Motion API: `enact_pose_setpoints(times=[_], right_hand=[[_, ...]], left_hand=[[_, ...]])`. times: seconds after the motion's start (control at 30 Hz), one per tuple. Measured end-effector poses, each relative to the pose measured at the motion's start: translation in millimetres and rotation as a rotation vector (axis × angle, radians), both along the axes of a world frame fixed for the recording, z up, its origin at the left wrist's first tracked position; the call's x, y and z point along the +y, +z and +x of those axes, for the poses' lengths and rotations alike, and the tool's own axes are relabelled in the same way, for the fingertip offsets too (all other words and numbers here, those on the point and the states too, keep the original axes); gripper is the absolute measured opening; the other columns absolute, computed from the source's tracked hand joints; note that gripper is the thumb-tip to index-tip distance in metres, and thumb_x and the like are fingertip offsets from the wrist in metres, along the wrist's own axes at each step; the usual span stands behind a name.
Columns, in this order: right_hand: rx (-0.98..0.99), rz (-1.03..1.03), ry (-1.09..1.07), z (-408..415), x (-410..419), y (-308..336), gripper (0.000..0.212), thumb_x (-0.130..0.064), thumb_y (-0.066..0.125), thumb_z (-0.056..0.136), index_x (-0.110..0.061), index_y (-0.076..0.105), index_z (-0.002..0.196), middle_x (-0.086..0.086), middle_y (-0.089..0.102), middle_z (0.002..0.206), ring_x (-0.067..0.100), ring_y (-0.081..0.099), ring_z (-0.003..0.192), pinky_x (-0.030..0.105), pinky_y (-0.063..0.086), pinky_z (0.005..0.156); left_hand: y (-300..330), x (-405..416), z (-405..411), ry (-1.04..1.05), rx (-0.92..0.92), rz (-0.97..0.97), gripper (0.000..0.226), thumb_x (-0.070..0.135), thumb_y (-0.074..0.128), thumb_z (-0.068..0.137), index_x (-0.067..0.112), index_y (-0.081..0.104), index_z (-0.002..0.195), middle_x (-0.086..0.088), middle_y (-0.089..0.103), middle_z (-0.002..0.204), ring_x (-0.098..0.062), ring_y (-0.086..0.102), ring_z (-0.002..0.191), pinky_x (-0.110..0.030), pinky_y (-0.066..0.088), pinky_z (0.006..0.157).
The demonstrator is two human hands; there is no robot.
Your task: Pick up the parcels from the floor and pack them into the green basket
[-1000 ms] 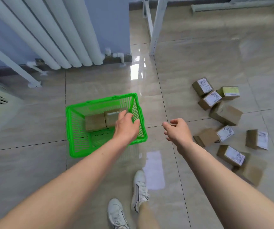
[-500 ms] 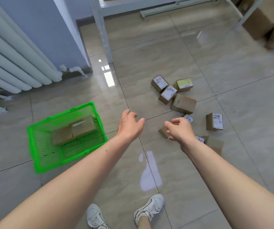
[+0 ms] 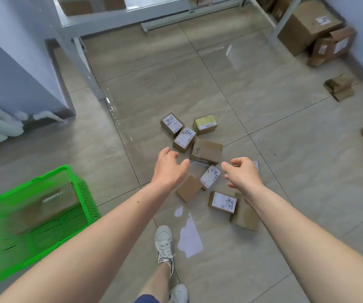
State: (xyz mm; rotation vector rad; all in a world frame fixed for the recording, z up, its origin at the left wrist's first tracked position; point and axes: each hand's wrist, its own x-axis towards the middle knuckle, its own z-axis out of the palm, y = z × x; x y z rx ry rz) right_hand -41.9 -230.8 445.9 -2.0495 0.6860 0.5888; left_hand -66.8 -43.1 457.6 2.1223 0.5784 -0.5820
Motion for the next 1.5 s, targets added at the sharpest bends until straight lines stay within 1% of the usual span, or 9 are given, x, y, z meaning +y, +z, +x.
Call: enact_pose_setpoints(times=[0.27, 0.37, 0.47, 0.63, 0.8, 0.9, 1.07, 1.23, 1.5], right_hand=[[0.006, -0.039, -0.077, 71.2, -37.1, -76.1, 0.046, -0.031, 0.065, 0.086, -0.012, 0.054, 0.127, -0.009, 0.053, 0.089, 0.026, 0.063, 0.108, 0.051, 0.053, 0.097], [0.013, -0.066, -0.062, 91.8, -45.3, -124.6, 0.049, -0.032, 0.066, 0.087, -0.011, 0.054, 0.130, -0.012, 0.049, 0.086, 0.027, 0.059, 0.110, 0.050, 0.052, 0.098], [0.029, -0.061, -0.045, 112.2, -53.0, -183.0, 0.054, -0.035, 0.066, 0.088, -0.010, 0.052, 0.133, -0.003, 0.056, 0.100, 0.028, 0.059, 0.113, 0.050, 0.051, 0.099], [0.082, -0.040, -0.077, 137.5, -63.3, -288.1, 0.059, -0.035, 0.067, 0.088, -0.010, 0.046, 0.138, 0.009, 0.051, 0.138, 0.030, 0.053, 0.125, 0.050, 0.048, 0.104], [0.118, -0.072, -0.077, 147.4, -75.9, -379.8, 0.077, -0.039, 0.071, 0.086, -0.007, 0.037, 0.147, 0.013, 0.045, 0.150, 0.033, 0.047, 0.134, 0.049, 0.043, 0.110], [0.111, -0.071, -0.064, 152.9, -82.4, -424.0, 0.080, -0.041, 0.071, 0.086, -0.006, 0.036, 0.148, 0.014, 0.044, 0.151, 0.031, 0.043, 0.139, 0.040, 0.036, 0.112], [0.091, -0.080, -0.044, 166.9, -83.4, -477.3, 0.075, -0.042, 0.067, 0.088, -0.006, 0.038, 0.146, 0.014, 0.049, 0.147, 0.032, 0.048, 0.134, 0.041, 0.039, 0.109], [0.035, -0.118, -0.052, 179.8, -84.5, -509.3, 0.036, -0.036, 0.062, 0.087, -0.010, 0.068, 0.111, 0.010, 0.071, 0.113, 0.030, 0.064, 0.105, 0.038, 0.051, 0.092], [0.015, -0.161, -0.080, 182.3, -82.0, -483.0, 0.030, -0.032, 0.064, 0.089, -0.009, 0.072, 0.105, 0.008, 0.070, 0.101, 0.027, 0.063, 0.097, 0.029, 0.042, 0.078]], left_hand=[[-71.7, -31.2, 76.3, -0.076, 0.027, 0.010, 0.054, 0.038, 0.050, 0.096, 0.010, 0.045, 0.141, 0.000, 0.020, 0.159, -0.020, 0.035, 0.141, -0.034, 0.029, 0.115], [-114.2, -41.2, 97.9, -0.058, 0.039, 0.003, 0.055, 0.039, 0.051, 0.095, 0.010, 0.045, 0.141, -0.003, 0.031, 0.154, -0.022, 0.043, 0.135, -0.036, 0.034, 0.113], [-169.4, -50.2, 118.1, -0.015, 0.067, -0.011, 0.056, 0.039, 0.052, 0.094, 0.011, 0.043, 0.142, -0.008, 0.046, 0.145, -0.024, 0.046, 0.132, -0.037, 0.038, 0.109], [-276.9, -64.2, 143.7, -0.002, 0.099, -0.012, 0.056, 0.038, 0.051, 0.096, 0.012, 0.040, 0.145, -0.007, 0.045, 0.146, -0.024, 0.045, 0.133, -0.037, 0.036, 0.108], [-376.5, -76.3, 164.9, -0.018, 0.114, -0.009, 0.059, 0.034, 0.054, 0.096, 0.006, 0.036, 0.145, -0.011, 0.041, 0.149, -0.028, 0.042, 0.135, -0.037, 0.036, 0.107], [-424.2, -82.1, 176.5, -0.021, 0.111, 0.012, 0.063, 0.034, 0.060, 0.092, 0.004, 0.036, 0.142, -0.013, 0.042, 0.147, -0.030, 0.043, 0.133, -0.038, 0.038, 0.105], [-479.9, -84.4, 190.5, -0.032, 0.097, 0.068, 0.068, 0.034, 0.063, 0.090, 0.004, 0.032, 0.142, -0.014, 0.041, 0.147, -0.032, 0.043, 0.133, -0.038, 0.037, 0.105], [-509.4, -83.9, 201.8, -0.050, 0.078, 0.065, 0.050, 0.034, 0.059, 0.092, 0.007, 0.044, 0.132, -0.012, 0.055, 0.135, -0.032, 0.052, 0.123, -0.037, 0.043, 0.095], [-486.9, -85.3, 201.8, -0.028, 0.055, 0.039, 0.034, 0.033, 0.056, 0.094, 0.009, 0.055, 0.118, -0.010, 0.063, 0.116, -0.030, 0.058, 0.107, -0.034, 0.045, 0.081]])
